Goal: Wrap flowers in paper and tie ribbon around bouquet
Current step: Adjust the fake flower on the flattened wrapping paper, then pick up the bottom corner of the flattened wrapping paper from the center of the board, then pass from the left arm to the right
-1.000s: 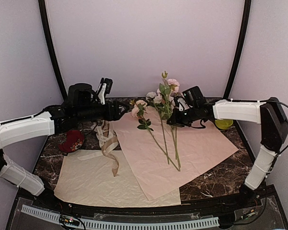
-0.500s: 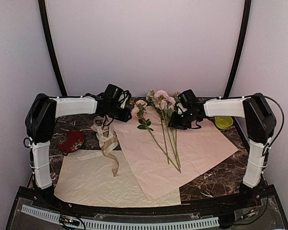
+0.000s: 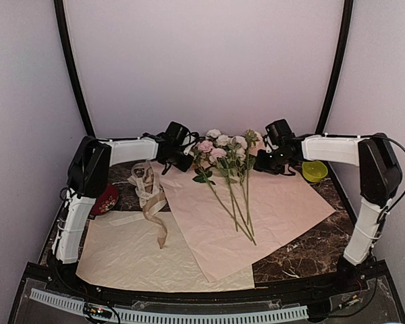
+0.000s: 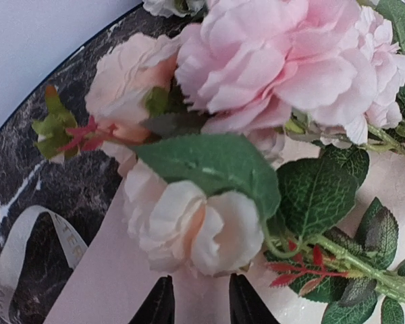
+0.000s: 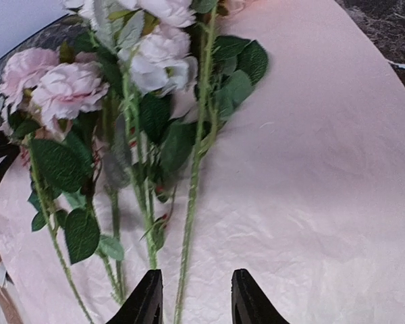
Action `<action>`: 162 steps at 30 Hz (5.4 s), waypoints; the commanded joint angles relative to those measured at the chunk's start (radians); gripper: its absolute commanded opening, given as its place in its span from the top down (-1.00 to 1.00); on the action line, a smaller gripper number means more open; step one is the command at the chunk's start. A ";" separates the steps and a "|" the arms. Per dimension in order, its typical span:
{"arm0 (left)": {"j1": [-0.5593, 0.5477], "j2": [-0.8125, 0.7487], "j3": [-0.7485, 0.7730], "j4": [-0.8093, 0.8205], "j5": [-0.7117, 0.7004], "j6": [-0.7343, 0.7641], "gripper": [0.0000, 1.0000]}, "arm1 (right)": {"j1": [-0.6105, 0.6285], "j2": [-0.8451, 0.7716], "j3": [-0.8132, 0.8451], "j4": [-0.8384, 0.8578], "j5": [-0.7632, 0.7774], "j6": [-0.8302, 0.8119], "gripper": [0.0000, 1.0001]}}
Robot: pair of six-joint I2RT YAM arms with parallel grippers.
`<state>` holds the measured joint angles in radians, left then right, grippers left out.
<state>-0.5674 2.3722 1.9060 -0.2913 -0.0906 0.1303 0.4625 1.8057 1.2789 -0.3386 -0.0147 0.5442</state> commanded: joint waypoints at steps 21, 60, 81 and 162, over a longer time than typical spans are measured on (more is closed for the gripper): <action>-0.077 0.217 0.284 0.201 -0.041 0.307 0.49 | -0.025 0.386 0.350 -0.062 -0.072 -0.166 0.52; 0.215 -0.149 0.053 -0.374 0.187 -0.099 -0.80 | -0.079 -0.131 -0.251 -0.161 0.208 -0.070 0.43; -0.193 -0.756 -0.704 0.012 0.139 0.123 -0.47 | -0.080 0.027 -0.204 -0.061 0.047 -0.229 0.38; -0.591 -0.672 -0.706 -0.144 0.411 0.713 1.00 | 0.290 -0.447 -0.481 0.096 -0.354 -0.108 -0.05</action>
<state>-1.1843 1.7088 1.1530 -0.3672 0.3298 0.8524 0.7460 1.4376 0.8318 -0.1852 -0.2764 0.5735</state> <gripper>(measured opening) 0.005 0.497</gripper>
